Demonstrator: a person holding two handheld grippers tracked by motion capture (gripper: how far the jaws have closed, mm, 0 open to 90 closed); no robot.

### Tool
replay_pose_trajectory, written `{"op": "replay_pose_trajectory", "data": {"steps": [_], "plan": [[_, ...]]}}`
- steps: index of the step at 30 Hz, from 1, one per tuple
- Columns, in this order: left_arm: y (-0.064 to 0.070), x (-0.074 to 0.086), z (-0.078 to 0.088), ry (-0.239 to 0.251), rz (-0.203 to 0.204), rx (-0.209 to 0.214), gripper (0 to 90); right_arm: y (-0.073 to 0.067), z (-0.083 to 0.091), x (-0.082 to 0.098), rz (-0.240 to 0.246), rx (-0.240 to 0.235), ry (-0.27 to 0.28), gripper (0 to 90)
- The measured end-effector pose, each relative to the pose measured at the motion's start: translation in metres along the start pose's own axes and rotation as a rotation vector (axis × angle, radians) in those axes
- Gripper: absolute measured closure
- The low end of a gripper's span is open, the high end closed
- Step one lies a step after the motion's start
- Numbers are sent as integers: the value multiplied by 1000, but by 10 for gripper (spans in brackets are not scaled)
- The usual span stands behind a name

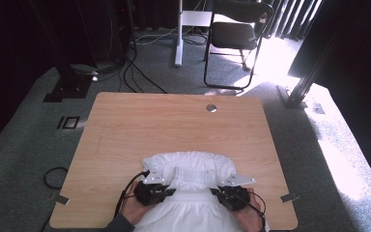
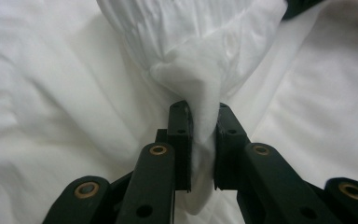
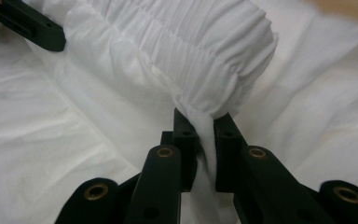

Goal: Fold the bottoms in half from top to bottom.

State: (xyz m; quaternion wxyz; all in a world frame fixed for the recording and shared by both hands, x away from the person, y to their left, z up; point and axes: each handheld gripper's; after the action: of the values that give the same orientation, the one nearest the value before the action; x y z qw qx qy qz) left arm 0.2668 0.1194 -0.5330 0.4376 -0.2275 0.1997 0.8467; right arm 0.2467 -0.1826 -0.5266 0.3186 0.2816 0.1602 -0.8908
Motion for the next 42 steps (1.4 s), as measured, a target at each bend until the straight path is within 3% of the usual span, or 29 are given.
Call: {"op": "replay_pose_trajectory", "data": {"steps": [5, 11, 14, 17, 18, 19, 20, 21, 22, 23, 24, 25, 26, 28, 30, 31, 32, 40, 41, 42], "plan": [[-3, 7, -12, -12, 19, -2, 811, 1, -19, 9, -26, 3, -69, 820], [-8, 7, -14, 3, 5, -20, 810, 2, -25, 6, -27, 9, -78, 814], [-19, 5, -14, 11, 18, -28, 809, 4, -30, -1, -25, 14, -81, 813], [-33, -1, -14, 4, 10, -78, 810, 9, -40, -14, -28, 15, -73, 812], [-44, -7, -15, 1, 7, -116, 810, 14, -47, -25, -33, 15, -72, 812], [-44, -7, -15, 1, 7, -116, 810, 14, -47, -25, -33, 15, -72, 812], [-58, -15, -16, -3, 11, -150, 811, 18, -55, -38, -27, 30, -76, 811], [-58, -15, -16, -3, 11, -150, 811, 18, -55, -38, -27, 30, -76, 811], [-67, -21, -17, -6, 17, -159, 812, 23, -64, -52, -26, 46, -81, 810], [-73, -24, -18, -7, 21, -165, 812, 23, -64, -52, -26, 46, -81, 810], [-87, -33, -21, -8, 23, -176, 813, 31, -71, -64, -37, 51, -82, 810], [-87, -33, -21, -8, 23, -176, 813, 31, -71, -64, -37, 51, -82, 810], [-100, -43, -25, -15, 8, -205, 813, 41, -78, -75, -67, 42, -82, 810], [-107, -50, -27, -18, 9, -217, 814, 45, -80, -79, -74, 39, -80, 810], [-120, -62, -31, -30, 15, -232, 815, 62, -90, -94, -113, 44, -65, 810], [-124, -66, -33, -32, 22, -238, 815, 62, -90, -94, -113, 44, -65, 810], [-136, -79, -38, -41, 41, -254, 815, 70, -96, -104, -125, 59, -64, 810], [-162, -112, -50, -85, 121, -274, 817, 101, -111, -138, -127, 147, -96, 797], [-163, -118, -52, -96, 129, -297, 818, 110, -114, -143, -170, 140, -86, 797], [-164, -119, -53, -90, 146, -296, 819, 122, -118, -149, -266, 96, -70, 809]]}}
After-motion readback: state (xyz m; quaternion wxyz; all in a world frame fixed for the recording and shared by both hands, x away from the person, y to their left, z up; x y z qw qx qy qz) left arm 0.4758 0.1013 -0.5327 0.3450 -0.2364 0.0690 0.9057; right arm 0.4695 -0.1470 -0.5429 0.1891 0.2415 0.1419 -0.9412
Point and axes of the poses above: each handheld gripper's, and its own axes: z roughly backward along the jaws, x roughly out of its underside, y roughly to its right, and after that the axes turned 11 degrees about -y, right-handed
